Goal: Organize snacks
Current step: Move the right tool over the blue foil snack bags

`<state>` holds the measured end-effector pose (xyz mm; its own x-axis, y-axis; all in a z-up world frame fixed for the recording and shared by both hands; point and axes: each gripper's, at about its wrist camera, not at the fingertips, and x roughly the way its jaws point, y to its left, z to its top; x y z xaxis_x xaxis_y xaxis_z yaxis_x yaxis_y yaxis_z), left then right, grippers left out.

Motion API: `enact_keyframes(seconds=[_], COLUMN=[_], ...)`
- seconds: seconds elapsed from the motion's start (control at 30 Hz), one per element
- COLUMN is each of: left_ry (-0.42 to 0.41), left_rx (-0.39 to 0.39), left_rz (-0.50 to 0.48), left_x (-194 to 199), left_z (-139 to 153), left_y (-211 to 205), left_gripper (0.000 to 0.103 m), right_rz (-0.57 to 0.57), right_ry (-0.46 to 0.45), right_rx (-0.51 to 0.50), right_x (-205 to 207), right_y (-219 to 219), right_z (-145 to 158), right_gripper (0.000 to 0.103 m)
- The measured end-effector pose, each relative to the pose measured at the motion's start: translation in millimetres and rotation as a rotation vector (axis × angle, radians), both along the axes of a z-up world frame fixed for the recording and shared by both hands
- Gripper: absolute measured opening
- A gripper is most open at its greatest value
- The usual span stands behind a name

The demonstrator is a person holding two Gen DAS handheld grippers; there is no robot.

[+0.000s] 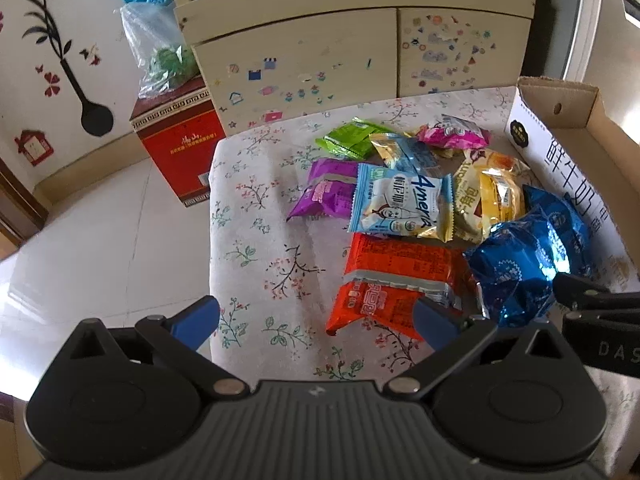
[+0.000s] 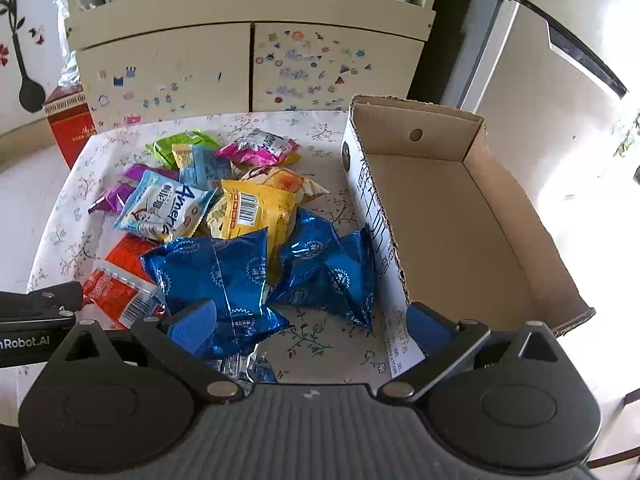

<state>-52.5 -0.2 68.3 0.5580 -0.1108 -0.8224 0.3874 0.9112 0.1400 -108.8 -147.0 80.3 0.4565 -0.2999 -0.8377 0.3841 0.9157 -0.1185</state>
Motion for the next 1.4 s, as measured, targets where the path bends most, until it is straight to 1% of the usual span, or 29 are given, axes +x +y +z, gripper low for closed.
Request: enact_keyframes(seconds=[0.2,1.4], left_ry=[-0.007,-0.012], left_rx=[0.013,0.029], left_rz=[-0.014,-0.02], left_x=[-0.7,-1.5], left_z=[-2.2,-7.9], left_y=[-3.7,-3.4], left_gripper=[0.102,0.101], right_rz=[0.023,0.051], right_ry=[0.003,0.006], right_rx=[0.011,0.005], right_x=[2.4,2.9], right_y=[1.9,9.0], right_z=[-4.3,-6.2], right_gripper=[0.103,0.103])
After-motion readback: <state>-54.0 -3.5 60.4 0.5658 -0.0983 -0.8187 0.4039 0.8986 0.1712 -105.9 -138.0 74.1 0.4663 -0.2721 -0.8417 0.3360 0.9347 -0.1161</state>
